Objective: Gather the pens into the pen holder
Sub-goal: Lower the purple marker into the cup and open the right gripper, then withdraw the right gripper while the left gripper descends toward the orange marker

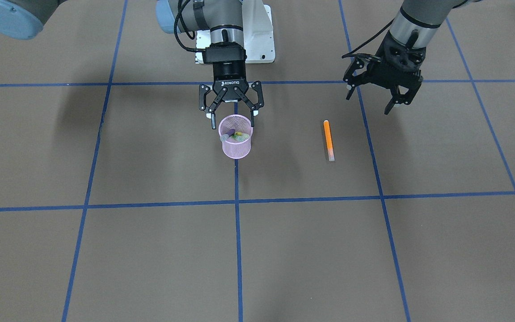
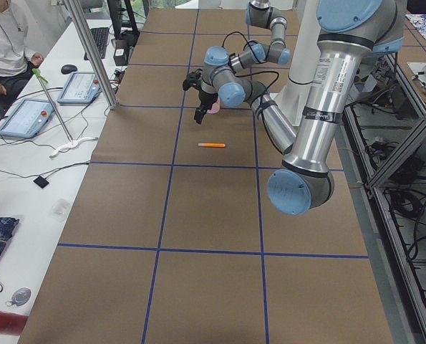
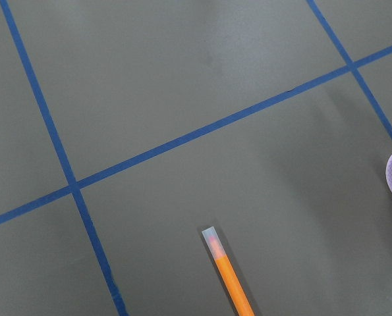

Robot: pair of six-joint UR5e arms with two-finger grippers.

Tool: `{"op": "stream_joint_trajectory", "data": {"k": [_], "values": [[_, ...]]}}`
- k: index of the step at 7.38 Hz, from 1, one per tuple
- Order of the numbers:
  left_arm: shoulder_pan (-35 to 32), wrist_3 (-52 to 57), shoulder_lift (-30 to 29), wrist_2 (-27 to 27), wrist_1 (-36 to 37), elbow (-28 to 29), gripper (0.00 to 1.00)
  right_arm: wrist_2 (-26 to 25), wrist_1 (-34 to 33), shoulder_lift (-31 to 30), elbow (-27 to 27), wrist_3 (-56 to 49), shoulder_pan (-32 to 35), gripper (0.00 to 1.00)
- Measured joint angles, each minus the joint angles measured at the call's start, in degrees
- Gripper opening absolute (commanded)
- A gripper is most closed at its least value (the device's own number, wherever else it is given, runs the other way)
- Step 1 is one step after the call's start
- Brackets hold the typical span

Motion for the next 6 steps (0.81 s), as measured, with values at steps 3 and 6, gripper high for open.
{"op": "stream_joint_trajectory", "data": {"k": [3,6], "values": [[0.2,-0.7,-0.1,0.0,0.0,0.1,1.0,8.9,-0.3,-0.3,4.7,-0.5,3.1,0.99],[1.2,-1.7,-0.4,0.0,-0.2,2.2,1.0,31.3,-3.0,-1.3,9.1,-0.8,14.2,1.0]]}}
